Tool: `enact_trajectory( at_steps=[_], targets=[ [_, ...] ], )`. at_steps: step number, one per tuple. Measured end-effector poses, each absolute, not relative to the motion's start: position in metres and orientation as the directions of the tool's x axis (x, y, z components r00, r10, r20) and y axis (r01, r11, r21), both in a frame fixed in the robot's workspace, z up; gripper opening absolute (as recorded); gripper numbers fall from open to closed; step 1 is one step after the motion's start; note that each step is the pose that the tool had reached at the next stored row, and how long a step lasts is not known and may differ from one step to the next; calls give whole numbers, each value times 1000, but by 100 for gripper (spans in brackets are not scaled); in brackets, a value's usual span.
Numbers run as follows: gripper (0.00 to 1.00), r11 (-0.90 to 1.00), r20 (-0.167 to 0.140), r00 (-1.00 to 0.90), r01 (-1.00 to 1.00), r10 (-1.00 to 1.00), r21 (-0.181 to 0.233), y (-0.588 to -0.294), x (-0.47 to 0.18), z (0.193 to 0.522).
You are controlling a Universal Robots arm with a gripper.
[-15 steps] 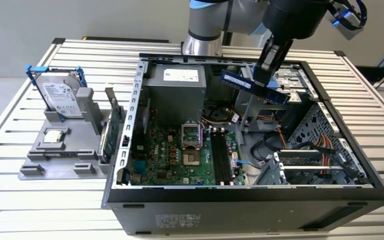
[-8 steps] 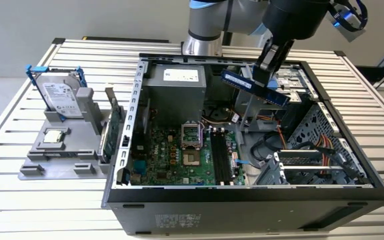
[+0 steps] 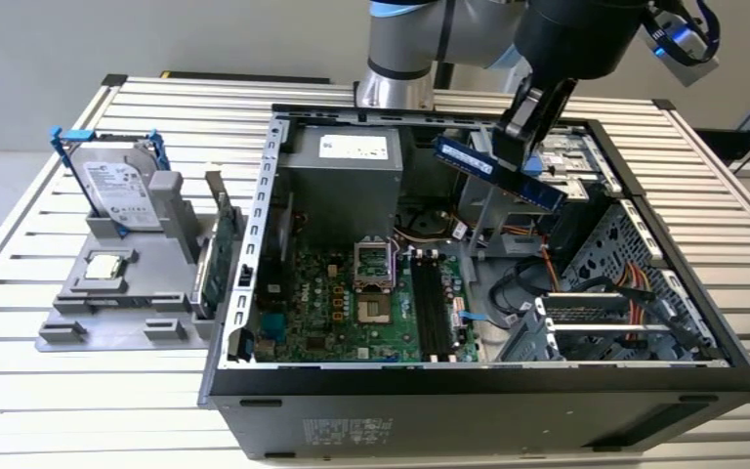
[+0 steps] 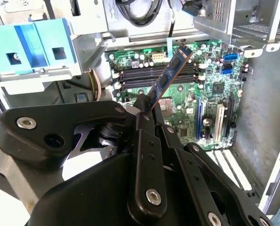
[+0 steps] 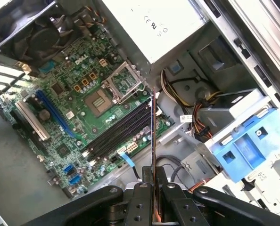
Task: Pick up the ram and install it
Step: 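Insert the ram into the slot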
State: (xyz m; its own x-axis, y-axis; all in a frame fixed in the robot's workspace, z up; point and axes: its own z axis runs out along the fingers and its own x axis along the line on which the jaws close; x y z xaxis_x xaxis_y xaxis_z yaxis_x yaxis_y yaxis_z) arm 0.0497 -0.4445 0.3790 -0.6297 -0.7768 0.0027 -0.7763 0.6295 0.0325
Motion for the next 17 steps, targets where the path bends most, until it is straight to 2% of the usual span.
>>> enact_trajectory(
  at_steps=[17],
  targets=[
    [0,705,3,-705,-709,-709,33,-451,50,379]
  ],
)
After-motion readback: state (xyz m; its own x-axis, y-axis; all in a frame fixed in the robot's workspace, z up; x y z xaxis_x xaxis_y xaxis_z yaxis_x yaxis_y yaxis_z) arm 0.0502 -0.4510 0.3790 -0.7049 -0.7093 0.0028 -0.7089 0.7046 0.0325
